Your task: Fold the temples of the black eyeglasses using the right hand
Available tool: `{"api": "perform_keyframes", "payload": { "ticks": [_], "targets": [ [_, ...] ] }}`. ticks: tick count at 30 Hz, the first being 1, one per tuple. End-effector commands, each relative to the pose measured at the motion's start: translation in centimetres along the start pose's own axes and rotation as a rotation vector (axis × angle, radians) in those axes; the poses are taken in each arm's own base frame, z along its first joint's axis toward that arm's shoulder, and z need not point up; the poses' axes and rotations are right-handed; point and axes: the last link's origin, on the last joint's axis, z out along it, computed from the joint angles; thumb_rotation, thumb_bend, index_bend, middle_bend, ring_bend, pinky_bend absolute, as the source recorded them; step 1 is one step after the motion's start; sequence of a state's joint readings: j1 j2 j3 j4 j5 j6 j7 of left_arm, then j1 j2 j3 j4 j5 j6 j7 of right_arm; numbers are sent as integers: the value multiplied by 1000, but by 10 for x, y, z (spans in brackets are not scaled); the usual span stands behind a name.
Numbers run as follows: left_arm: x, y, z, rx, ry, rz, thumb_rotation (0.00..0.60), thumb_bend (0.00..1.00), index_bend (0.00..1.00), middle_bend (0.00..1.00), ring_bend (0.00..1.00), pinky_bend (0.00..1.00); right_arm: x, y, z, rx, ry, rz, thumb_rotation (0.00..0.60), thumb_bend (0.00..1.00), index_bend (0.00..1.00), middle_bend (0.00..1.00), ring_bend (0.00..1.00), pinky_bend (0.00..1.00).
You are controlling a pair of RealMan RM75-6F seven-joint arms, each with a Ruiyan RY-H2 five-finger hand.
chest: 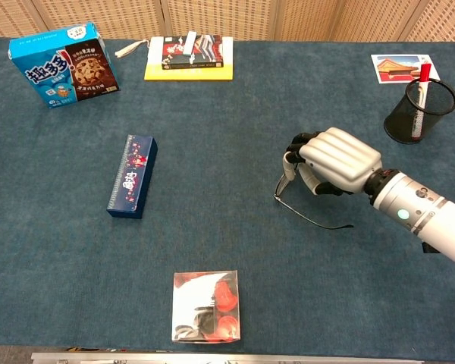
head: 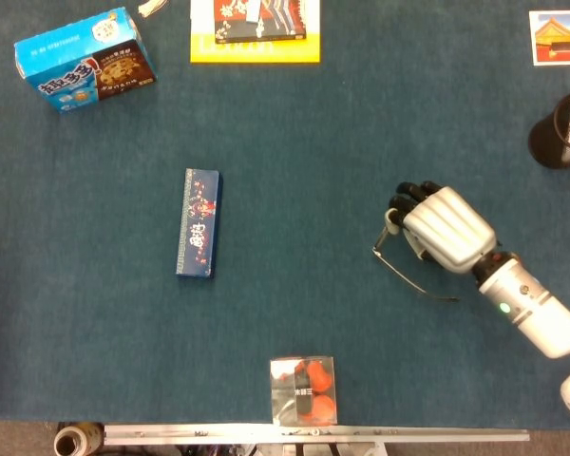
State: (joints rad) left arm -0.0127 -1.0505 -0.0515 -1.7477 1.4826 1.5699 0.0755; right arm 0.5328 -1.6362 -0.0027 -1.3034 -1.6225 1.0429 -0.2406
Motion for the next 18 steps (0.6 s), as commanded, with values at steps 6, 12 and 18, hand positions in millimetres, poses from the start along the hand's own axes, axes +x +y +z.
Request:
{"api": "perform_keyframes", "payload": {
  "ticks": [6,12,18],
  "targets": [
    [1,0,-2,1,2,-5,600,0,413,356,307,348,-1,2,14,-10,-2,4,600,757,500,429,251,383],
    [2,-1,-3,1,3,-6,600,0,416,357,308,348,-1,6,25,-26,3,10,600,757,500,429,251,383],
    [2,0,-2,-1,0,-6,600,0,424,359,308,348,1,9,34,-36,15,15,600,757,500,429,251,383]
  ]
}}
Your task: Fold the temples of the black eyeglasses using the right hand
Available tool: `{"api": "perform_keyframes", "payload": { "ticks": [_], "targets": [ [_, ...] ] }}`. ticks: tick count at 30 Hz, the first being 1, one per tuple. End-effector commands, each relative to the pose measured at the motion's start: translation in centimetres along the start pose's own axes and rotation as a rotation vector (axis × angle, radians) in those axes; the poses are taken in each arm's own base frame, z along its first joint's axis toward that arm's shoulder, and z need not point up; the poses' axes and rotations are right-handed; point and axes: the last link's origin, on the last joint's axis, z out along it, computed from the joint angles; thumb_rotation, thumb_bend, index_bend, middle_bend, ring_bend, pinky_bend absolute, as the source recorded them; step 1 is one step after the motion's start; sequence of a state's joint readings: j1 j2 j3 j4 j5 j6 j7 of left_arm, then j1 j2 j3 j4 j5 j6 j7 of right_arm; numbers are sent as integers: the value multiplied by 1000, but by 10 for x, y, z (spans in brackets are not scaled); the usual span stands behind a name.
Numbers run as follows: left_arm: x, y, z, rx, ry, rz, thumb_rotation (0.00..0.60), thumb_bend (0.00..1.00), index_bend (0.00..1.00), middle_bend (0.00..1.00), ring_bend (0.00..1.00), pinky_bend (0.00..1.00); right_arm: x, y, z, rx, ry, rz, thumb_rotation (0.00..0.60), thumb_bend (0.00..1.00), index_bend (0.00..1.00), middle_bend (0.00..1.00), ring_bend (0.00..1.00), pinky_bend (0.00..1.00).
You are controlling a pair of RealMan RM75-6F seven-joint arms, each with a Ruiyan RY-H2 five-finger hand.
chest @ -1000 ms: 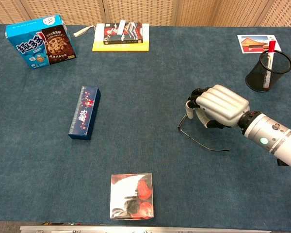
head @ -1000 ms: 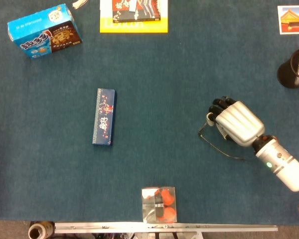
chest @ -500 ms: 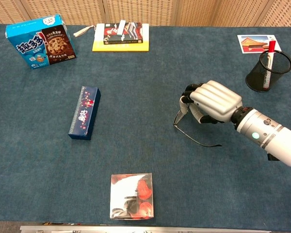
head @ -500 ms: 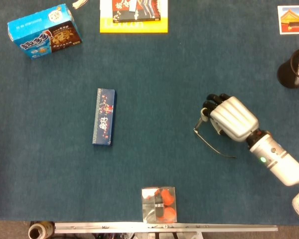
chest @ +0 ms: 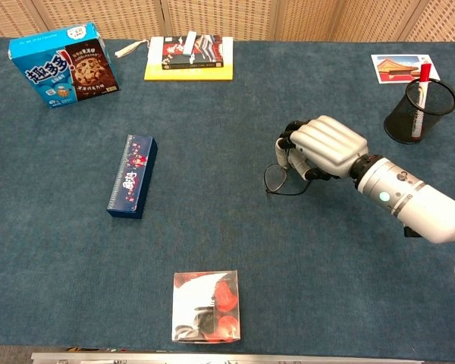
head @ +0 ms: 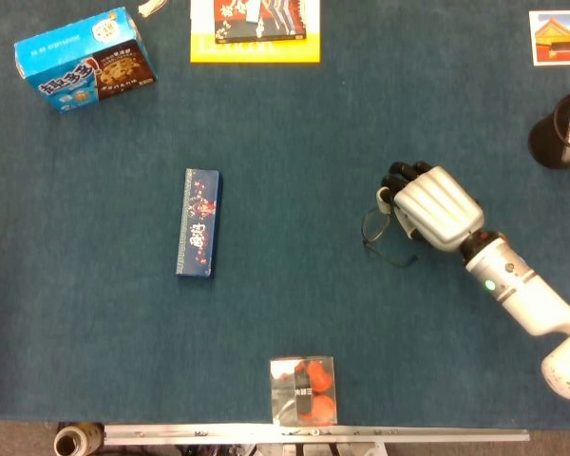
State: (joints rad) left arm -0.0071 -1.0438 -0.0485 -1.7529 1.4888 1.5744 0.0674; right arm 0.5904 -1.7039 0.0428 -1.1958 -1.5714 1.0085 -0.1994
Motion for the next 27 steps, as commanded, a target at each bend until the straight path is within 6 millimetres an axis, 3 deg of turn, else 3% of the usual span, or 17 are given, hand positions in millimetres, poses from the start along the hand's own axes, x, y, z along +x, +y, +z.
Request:
{"api": "perform_keyframes", "payload": {
  "ticks": [1,14,27],
  "targets": [
    [0,0,0,0,1,0,600,0,426,359,308,348,1,0,4,-2,3,2,600,757,500,429,251,383],
    [0,0,0,0,0,0,600,0,445,361,308,348,39,-13,8,55,143,10,600,757,503,437,251,383],
    [-1,0,0,1,-7,5,600,0,447,361,309,348,46,-7,-2,44,156,-13,600,757,503,438,251,383]
  ]
}}
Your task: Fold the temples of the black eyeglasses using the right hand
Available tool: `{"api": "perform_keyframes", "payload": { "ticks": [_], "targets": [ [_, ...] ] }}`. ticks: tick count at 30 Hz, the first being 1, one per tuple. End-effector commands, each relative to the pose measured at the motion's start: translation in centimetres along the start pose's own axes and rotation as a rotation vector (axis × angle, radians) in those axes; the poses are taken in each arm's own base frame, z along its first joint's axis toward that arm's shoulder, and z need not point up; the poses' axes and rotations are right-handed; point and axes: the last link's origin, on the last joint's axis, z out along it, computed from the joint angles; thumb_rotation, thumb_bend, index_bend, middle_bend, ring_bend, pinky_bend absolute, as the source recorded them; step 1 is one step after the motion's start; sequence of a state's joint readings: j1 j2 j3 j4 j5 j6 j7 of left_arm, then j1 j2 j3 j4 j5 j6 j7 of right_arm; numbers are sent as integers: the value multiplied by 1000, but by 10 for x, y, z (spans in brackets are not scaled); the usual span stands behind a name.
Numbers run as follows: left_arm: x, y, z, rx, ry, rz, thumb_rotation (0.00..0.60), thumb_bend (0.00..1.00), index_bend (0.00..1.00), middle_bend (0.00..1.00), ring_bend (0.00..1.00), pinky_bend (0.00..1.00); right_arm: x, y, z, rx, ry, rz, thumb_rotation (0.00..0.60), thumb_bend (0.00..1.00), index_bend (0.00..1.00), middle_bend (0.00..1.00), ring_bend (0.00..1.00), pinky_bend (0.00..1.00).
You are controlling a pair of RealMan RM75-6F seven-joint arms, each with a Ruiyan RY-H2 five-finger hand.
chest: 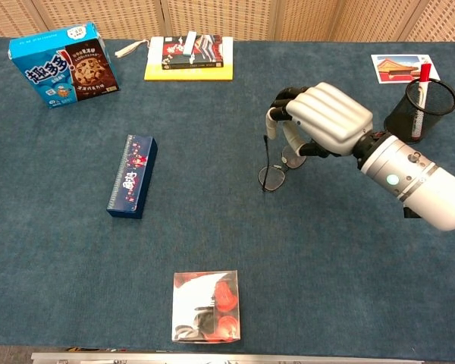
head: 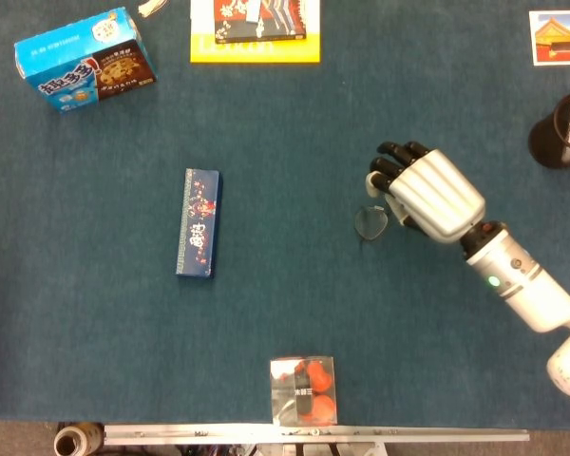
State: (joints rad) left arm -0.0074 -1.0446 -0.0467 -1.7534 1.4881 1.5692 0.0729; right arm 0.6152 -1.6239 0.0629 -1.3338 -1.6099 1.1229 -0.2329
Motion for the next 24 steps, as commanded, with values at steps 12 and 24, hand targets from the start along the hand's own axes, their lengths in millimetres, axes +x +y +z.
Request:
{"api": "perform_keyframes", "payload": {
  "ticks": [12,24],
  "targets": [
    [-2,0,0,2,-10,8,600,0,448,361,309,348,2,17,-9,-45,7,-2,600,757,503,439,252,383],
    [-1,0,0,4,-7,9,600,0,449,361,309,348,-2,14,-14,-32,-7,1,600,757,504,439,251,383]
  ]
}}
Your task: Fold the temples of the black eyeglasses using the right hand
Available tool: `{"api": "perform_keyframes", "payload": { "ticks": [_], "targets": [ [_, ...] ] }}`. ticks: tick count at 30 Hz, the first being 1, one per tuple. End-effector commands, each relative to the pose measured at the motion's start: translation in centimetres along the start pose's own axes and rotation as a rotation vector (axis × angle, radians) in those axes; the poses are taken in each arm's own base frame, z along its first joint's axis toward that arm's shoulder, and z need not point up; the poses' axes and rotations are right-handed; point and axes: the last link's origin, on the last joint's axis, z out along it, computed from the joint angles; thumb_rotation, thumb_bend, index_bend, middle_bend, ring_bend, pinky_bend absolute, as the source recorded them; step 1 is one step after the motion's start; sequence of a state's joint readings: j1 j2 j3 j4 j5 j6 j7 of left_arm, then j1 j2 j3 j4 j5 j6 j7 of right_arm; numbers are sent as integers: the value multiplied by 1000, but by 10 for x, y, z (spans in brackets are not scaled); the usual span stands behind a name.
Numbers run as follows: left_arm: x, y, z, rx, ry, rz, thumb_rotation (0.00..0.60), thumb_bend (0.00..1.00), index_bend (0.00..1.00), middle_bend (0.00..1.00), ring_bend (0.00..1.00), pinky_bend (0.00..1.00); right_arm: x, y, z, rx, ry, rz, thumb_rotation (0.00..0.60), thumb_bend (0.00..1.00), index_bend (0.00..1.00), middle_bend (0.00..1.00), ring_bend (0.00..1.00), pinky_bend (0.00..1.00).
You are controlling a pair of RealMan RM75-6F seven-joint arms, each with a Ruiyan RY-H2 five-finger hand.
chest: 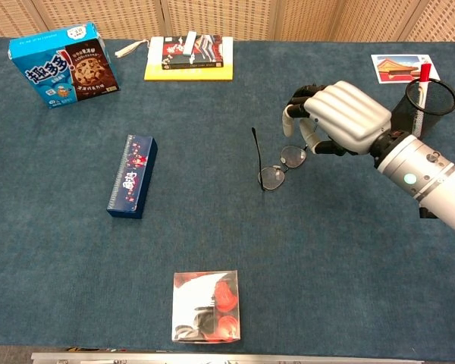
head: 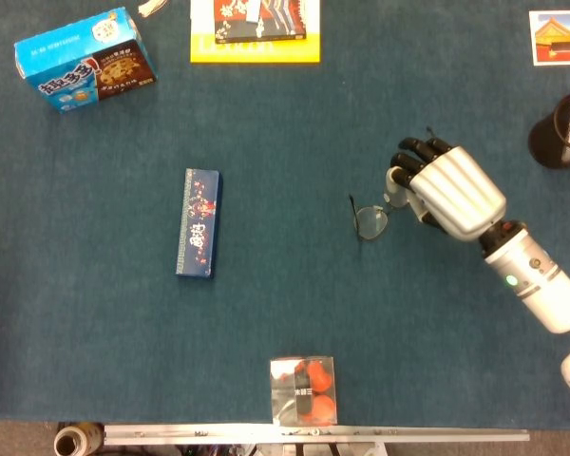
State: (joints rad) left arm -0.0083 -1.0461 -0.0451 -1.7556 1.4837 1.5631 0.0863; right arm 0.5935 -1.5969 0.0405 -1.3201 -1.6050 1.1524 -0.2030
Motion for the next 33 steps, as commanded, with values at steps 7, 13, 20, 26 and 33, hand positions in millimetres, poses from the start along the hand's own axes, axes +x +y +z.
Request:
{"api": "perform_keyframes", "payload": {
  "ticks": [7,13,20,26,33],
  "targets": [
    [0,0,-3,0,0,1,600,0,451,361,309,348,7,-9,-9,53,23,17,600,737,504,439,251,383],
    [-1,1,-1,-2,-4,5,600,0,452,361,309,348,22,-15,-15,87,74,12,600,701,504,439,251,383],
    [-3,0,0,0,-9,8,600,0,452,361,309,348,45,-18,-20,101,192,-26,600,494,504,436,252,383],
    [-4,1,-1,0,-14,10,600,0,452,361,309,348,62,-15,-20,89,316,-67,600,362,504,417,252,383],
    [-7,1,-1,-2,-21,13,600,0,452,361,309,348,73,-2,-17,23,389,-143,600,295,504,401,266,383]
  ]
}}
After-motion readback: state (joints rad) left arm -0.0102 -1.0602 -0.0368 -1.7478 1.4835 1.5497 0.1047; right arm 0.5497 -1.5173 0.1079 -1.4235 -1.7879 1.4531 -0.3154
